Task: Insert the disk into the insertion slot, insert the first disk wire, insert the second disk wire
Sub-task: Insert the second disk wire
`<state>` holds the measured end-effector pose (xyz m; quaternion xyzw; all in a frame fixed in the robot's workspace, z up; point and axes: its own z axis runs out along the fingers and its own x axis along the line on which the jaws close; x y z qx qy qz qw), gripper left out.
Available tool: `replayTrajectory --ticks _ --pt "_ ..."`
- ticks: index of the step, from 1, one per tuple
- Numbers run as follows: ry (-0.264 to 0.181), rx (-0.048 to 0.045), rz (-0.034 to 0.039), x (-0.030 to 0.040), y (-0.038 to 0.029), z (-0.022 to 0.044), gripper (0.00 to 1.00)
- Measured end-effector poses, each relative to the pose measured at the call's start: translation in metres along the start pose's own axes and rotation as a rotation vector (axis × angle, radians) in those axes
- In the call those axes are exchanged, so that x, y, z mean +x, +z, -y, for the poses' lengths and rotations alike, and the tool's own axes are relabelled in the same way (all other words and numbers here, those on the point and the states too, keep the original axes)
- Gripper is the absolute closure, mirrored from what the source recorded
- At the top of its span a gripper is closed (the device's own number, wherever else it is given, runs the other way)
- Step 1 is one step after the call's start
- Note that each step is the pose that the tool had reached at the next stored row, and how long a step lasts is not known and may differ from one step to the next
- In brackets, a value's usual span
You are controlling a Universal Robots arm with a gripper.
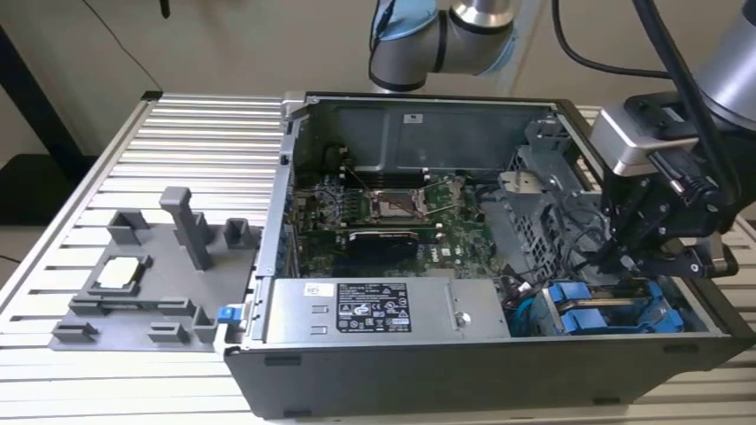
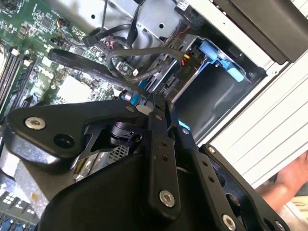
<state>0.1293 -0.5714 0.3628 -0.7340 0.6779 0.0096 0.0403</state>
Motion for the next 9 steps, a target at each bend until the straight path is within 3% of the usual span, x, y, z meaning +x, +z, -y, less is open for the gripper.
replayTrajectory --ticks 9 --pt "0.016 0.0011 -0.0007 0.0045 0.0056 0.0056 0.84"
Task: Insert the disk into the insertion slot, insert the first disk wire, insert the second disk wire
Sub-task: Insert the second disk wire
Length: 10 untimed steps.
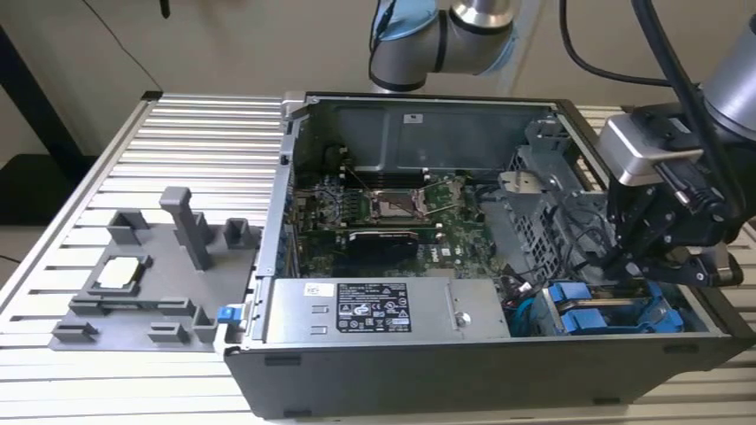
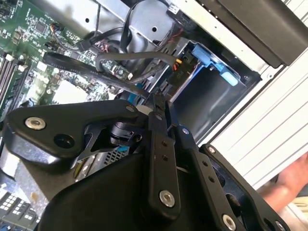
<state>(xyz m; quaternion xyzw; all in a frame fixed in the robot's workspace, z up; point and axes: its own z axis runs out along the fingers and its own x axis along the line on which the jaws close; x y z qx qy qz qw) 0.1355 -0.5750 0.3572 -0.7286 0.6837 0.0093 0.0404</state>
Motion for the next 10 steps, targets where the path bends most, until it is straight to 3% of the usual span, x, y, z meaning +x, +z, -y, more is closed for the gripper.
replayTrajectory --ticks 10 --pt "0.017 0.0014 -0.0008 0.0045 0.0058 0.0037 0.84"
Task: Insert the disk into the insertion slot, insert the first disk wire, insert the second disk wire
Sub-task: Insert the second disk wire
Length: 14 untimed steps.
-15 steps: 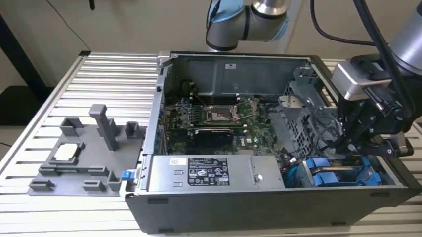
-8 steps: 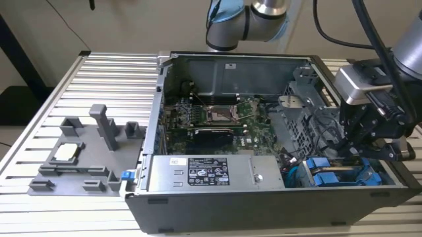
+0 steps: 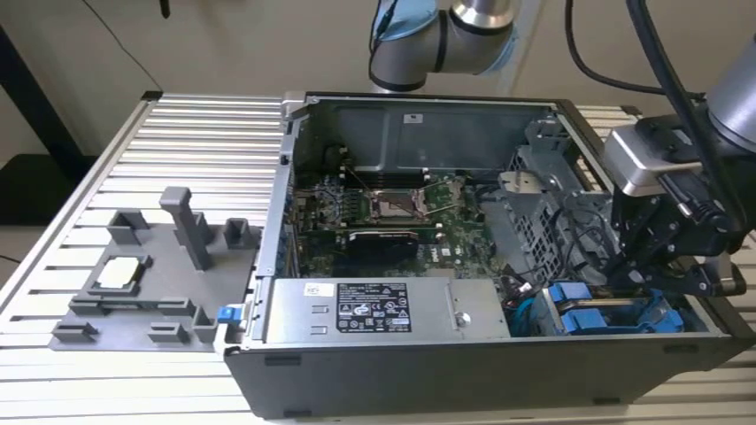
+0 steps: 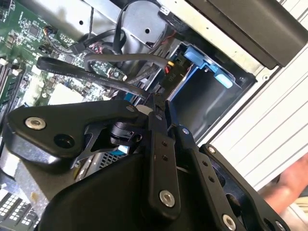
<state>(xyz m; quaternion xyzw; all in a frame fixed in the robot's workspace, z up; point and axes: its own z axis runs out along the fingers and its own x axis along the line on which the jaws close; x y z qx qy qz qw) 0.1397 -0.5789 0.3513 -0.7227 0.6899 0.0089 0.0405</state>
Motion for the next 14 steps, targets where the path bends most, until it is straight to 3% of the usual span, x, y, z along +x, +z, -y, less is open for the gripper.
replayTrajectory --ticks 14 --pt "0.004 0.001 -0.0003 -0.0004 0.0057 0.0013 0.84"
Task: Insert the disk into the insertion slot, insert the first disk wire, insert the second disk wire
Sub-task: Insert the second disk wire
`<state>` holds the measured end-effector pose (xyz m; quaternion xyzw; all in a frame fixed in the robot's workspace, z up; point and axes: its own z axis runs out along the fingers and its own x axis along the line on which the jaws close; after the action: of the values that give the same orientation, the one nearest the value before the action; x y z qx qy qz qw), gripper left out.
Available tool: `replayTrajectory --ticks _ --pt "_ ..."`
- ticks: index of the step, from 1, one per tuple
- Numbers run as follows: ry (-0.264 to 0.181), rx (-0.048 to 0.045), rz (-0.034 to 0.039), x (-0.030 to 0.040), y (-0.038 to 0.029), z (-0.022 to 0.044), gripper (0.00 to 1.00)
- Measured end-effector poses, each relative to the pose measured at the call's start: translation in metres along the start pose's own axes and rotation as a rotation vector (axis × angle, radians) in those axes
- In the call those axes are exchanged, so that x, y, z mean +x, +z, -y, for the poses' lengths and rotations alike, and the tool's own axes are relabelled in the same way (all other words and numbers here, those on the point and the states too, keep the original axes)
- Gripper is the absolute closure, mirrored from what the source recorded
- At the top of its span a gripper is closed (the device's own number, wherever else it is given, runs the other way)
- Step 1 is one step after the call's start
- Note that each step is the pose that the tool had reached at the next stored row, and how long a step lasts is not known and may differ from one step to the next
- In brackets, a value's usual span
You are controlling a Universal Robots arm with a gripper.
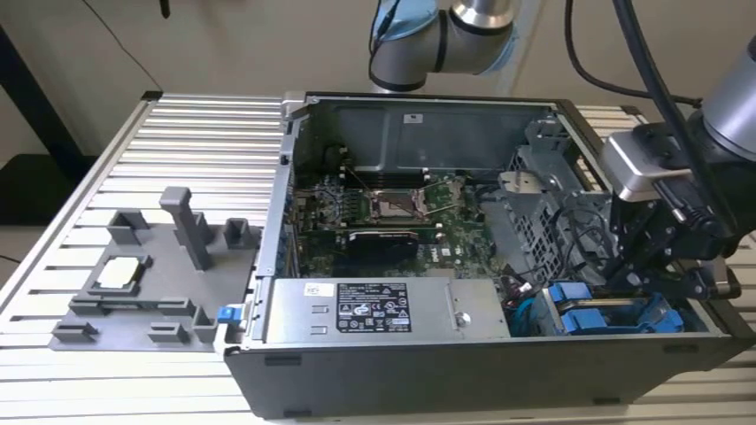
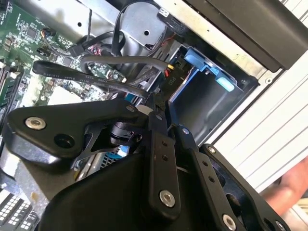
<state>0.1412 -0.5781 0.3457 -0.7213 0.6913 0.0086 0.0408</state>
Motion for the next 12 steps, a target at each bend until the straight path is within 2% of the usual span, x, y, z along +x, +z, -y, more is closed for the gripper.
replayTrajectory --ticks 12 --pt "0.018 0.0016 -0.0005 -0.0034 0.0021 0.0014 0.84"
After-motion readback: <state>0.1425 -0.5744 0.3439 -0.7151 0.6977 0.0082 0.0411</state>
